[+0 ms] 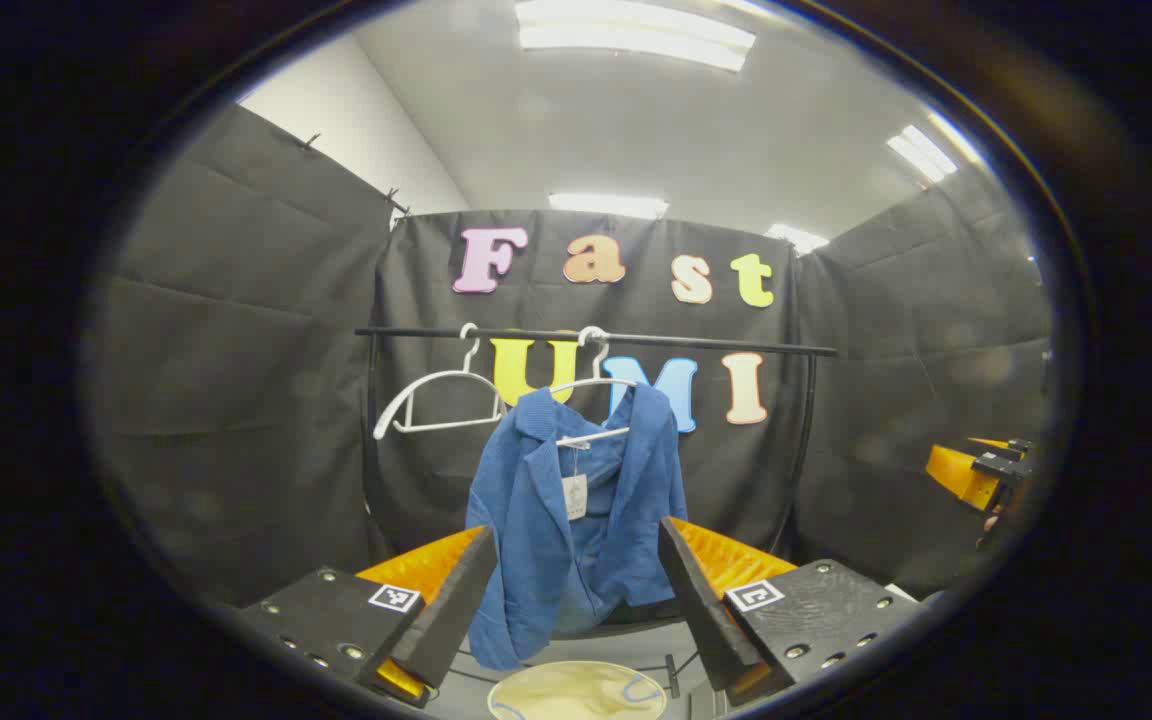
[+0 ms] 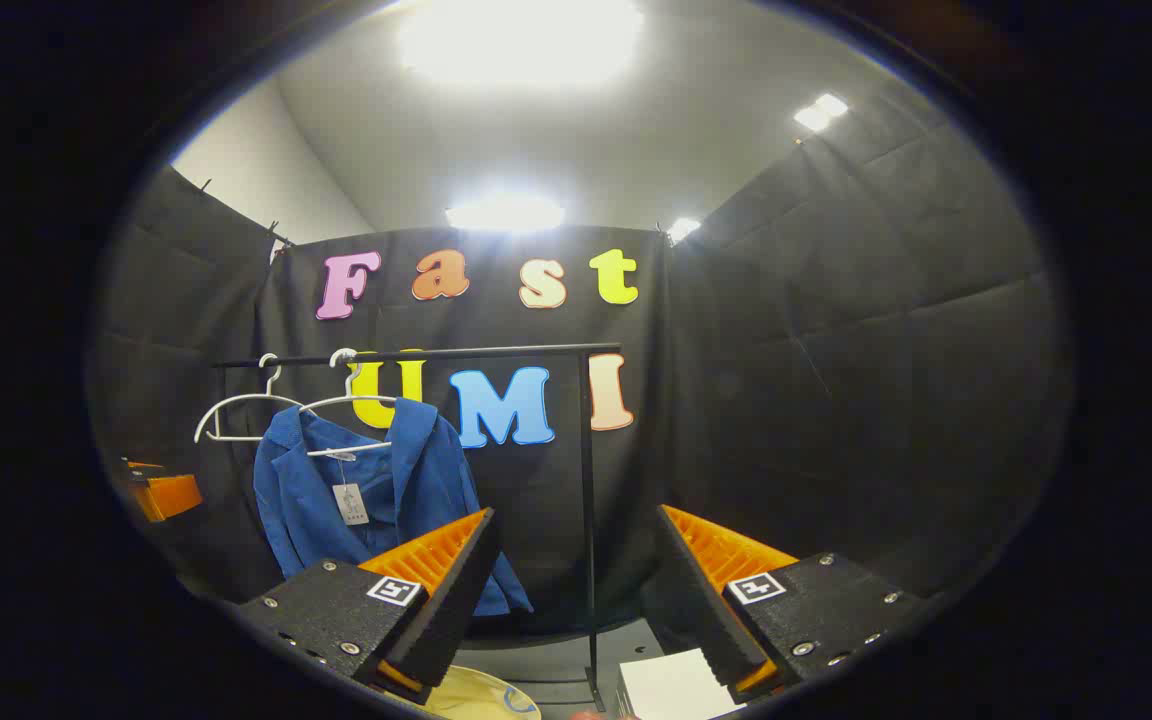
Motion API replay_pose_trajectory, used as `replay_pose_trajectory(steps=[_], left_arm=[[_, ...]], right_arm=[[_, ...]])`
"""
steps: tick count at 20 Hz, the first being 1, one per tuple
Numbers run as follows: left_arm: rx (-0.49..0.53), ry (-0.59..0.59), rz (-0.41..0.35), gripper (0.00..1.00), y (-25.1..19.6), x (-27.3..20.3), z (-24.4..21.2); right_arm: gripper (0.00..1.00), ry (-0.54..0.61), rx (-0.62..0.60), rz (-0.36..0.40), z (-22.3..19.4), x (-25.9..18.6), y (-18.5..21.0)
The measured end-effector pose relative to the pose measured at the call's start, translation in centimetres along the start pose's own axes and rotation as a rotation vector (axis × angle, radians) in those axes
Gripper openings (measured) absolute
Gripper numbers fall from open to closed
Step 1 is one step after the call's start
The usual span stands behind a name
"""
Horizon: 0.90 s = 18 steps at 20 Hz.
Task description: Grasp the clothes on the hanger with both hands and then place them into the laundry hamper below.
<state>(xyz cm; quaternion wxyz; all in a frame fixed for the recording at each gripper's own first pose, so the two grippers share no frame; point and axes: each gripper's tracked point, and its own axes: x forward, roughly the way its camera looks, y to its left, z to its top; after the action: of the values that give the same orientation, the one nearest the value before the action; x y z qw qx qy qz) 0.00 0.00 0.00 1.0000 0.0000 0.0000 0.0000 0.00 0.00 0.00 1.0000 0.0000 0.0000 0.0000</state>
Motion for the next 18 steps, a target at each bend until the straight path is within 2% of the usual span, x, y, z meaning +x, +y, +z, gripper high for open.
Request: replay_pose_trajectory(steps=[7,18], left_arm=[[0.047,-0.005,0.014,0.93,0.0,2.9,0.0],[-0.002,0.012,0.034,0.93,0.0,6.4,-1.1]], right_arm=[[0.95,0.014,0.015,0.013,-0.9,4.0,1.0],[0.95,0.054,0.024,0.054,-3.4,8.2,2.5]])
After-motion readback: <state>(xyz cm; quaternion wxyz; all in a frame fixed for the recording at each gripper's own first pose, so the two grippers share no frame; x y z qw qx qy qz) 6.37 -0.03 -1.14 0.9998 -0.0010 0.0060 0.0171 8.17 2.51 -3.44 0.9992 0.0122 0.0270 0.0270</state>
